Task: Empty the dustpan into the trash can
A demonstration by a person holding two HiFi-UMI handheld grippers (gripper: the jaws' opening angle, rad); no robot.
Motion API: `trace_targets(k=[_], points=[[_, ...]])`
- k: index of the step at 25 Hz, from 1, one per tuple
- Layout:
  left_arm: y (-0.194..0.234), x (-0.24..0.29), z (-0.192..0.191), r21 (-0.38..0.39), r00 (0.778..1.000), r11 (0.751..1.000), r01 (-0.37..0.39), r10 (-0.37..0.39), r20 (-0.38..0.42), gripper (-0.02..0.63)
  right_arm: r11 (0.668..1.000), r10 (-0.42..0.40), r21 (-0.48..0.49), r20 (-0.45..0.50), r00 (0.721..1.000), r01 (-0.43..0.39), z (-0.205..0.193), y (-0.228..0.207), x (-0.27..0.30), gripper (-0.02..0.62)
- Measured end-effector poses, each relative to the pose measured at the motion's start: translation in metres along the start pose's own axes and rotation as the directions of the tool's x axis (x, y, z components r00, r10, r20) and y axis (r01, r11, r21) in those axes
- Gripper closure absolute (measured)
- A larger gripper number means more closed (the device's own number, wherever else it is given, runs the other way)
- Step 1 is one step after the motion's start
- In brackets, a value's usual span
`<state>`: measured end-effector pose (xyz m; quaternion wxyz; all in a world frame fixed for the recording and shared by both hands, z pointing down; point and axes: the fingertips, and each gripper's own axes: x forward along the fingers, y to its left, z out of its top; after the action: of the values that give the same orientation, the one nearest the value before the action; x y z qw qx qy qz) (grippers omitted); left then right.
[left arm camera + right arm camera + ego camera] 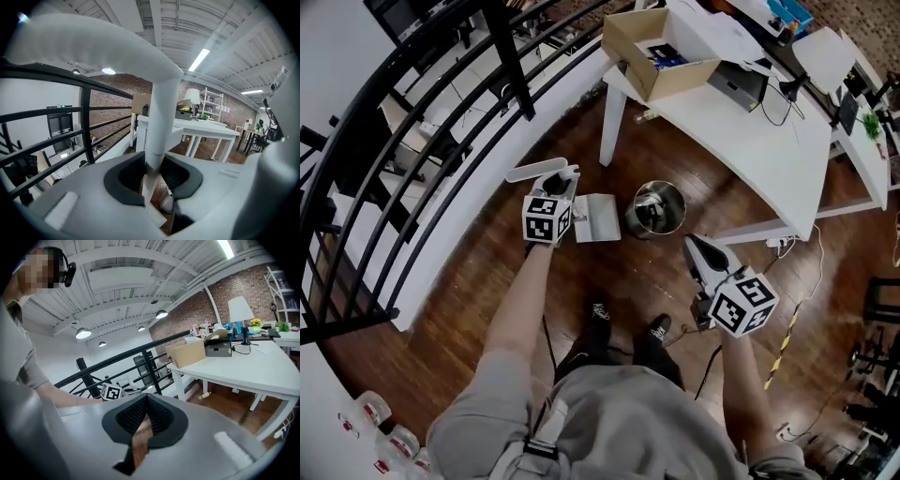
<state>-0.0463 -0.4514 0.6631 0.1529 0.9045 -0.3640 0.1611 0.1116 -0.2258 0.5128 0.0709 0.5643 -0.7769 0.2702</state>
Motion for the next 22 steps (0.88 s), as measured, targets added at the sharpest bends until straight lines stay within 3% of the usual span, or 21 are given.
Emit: trace_targets(k=[10, 17, 22], points=[[0.007, 0.002, -0.022, -0.051, 0.999, 0.998, -0.036, 0.034, -0.03, 0.511, 0.999, -0.034, -0.035, -0.012, 0.999, 0.033, 0.004, -0.002, 0.016, 0.595], [0.019, -0.011, -0.033, -0.131, 0.994, 0.986, -0.108, 0.107, -0.011, 0.513, 0.997, -0.038, -0.063, -0.012, 0.999, 0.037, 0.01, 0.004, 0.021, 0.595], [0.03, -0.019, -0.047, -0.15, 0.982, 0.97, -0.189, 0.186, -0.035, 0.449, 0.997, -0.023, -0.07, -0.02, 1.0, 0.021, 0.011, 0.004, 0.017, 0.595]])
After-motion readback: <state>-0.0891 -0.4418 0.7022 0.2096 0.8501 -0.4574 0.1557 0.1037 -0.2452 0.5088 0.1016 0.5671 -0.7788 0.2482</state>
